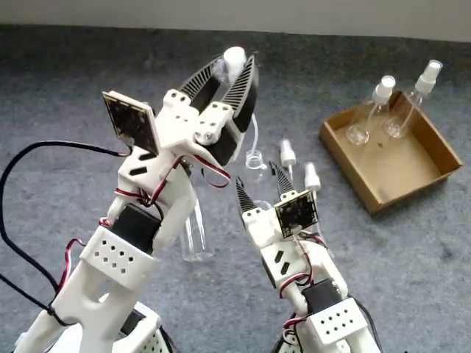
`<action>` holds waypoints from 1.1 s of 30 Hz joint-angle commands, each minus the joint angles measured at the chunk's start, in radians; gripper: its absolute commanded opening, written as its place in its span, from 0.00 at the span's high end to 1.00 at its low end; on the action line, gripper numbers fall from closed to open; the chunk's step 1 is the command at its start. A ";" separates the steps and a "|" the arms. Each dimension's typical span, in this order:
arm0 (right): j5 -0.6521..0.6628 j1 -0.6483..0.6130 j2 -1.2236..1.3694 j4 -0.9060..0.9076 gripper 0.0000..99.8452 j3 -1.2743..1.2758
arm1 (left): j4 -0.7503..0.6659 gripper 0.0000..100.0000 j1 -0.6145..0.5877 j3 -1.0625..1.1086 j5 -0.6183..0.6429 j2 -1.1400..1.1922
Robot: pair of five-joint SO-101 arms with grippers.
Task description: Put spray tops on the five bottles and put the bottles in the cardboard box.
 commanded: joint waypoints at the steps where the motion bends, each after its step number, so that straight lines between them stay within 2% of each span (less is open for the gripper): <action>1: -0.006 -0.005 -0.010 -0.035 0.87 0.039 | -0.074 0.99 0.018 0.036 -0.003 -0.031; 13: -0.006 -0.004 -0.010 -0.033 0.87 0.039 | -0.068 0.99 0.022 0.193 -0.002 -0.041; 21: -0.006 -0.002 -0.010 -0.028 0.87 0.041 | -0.072 0.99 0.127 0.323 -0.008 -0.041; 27: -0.006 0.071 -0.010 -0.030 0.87 0.042 | -0.072 0.99 0.125 0.387 -0.008 -0.041; 33: -0.008 0.079 -0.010 -0.030 0.87 0.042 | -0.072 0.99 0.127 0.420 -0.008 -0.041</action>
